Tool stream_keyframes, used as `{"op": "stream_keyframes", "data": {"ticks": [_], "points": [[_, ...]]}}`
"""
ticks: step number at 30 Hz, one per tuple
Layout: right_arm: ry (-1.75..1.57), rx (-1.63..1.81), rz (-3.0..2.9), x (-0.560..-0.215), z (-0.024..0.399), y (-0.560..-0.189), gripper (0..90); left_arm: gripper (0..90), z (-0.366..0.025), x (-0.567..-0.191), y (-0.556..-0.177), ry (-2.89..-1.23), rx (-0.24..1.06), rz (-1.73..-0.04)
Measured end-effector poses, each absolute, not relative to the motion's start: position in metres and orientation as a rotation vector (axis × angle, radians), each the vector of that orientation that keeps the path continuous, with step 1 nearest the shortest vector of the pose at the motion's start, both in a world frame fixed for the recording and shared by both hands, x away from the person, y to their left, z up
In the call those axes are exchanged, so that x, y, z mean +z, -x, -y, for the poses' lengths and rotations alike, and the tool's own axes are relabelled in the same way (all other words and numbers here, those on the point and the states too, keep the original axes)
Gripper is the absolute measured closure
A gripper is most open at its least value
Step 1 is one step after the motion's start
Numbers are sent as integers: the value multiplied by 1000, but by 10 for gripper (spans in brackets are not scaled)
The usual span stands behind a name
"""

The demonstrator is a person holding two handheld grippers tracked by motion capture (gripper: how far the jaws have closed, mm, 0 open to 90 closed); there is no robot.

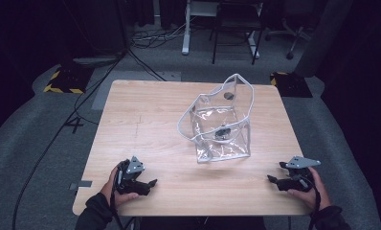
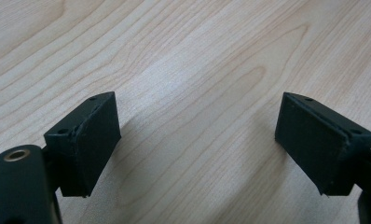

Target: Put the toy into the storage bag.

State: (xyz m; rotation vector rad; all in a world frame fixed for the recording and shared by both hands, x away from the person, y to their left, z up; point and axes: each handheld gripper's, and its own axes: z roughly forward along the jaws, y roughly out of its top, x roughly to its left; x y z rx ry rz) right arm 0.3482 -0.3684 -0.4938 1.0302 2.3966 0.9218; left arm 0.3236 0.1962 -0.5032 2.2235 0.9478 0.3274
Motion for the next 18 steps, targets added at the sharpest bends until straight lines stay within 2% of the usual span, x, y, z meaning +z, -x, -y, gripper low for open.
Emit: {"op": "stream_keyframes", "data": {"ticks": [7,18], "points": [[-1088,1032,-2358,-502,389,-339,204,143,-196,-503,-324,-2231,341,-944],[-1153,1022,-2291,-503,411,-333,197,143,-196,-503,-325,-2221,344,-953]]}}
